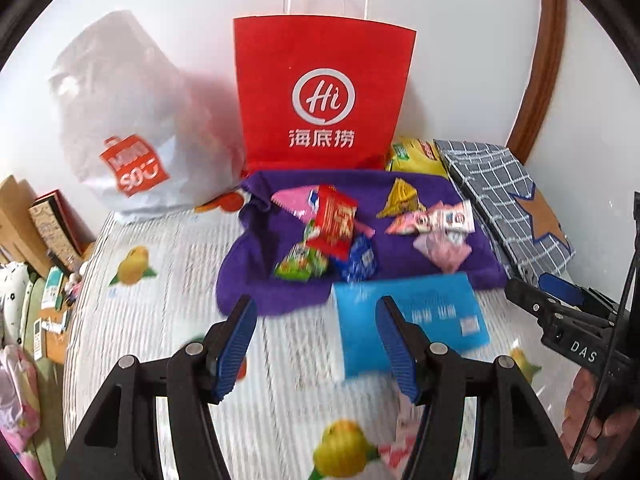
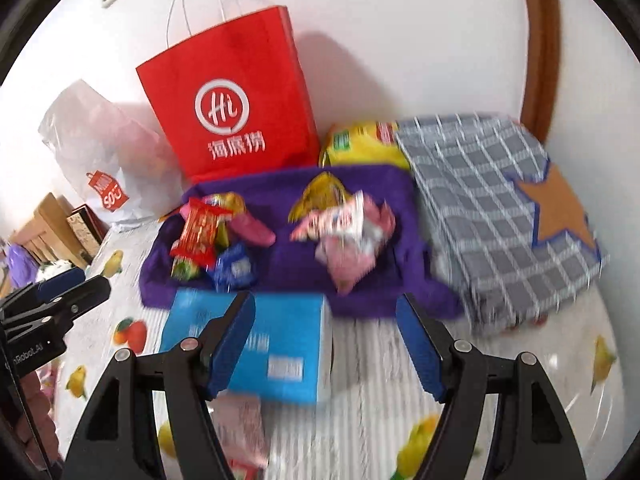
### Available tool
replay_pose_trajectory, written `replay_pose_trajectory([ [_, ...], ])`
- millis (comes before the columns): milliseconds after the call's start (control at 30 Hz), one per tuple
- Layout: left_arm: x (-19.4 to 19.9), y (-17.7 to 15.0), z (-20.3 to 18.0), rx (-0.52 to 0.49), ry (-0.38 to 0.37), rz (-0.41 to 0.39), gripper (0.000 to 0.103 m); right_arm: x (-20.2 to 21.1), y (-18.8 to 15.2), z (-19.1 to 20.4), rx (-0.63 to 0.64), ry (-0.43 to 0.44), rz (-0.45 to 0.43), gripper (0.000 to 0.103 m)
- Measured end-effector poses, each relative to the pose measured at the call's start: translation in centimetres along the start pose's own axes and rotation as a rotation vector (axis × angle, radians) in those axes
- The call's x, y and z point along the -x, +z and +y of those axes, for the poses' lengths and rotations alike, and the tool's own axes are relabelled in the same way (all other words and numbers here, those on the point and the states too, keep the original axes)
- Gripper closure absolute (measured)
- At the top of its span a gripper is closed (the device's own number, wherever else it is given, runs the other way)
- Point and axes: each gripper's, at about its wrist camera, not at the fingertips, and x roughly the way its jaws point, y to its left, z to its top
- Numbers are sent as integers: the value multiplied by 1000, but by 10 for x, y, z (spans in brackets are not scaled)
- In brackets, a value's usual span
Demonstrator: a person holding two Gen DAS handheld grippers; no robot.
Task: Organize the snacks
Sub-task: 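Move both grippers back toward the loose pink candy bags on the cover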
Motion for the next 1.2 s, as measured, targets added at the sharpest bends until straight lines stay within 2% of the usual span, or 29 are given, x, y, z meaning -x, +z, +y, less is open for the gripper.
replay_pose_trajectory([
  [167, 15, -34, 9, 11, 19, 11, 43, 15, -34, -1, 24, -17, -1, 30],
  [433, 23, -78, 30, 70, 44, 39, 43, 19, -83, 19, 107, 21, 42, 33],
  [567, 19, -95, 42, 102, 51, 63, 43, 9, -105, 38, 139, 63, 92, 39],
  [733, 18, -109, 55, 124, 50, 77, 43, -9, -132, 64, 189, 115, 169, 39],
  [900, 17, -110, 65, 136, 51, 81, 43, -19, -148, 78, 177, 192, 234, 38],
  [1100, 13, -113, 71, 148, 45, 89, 43, -24, -156, 97, 251, 115, 203, 36],
  [1200, 6, -114, 69, 145, 42, 103, 43, -26, -162, 107, 307, 49, 174, 36],
])
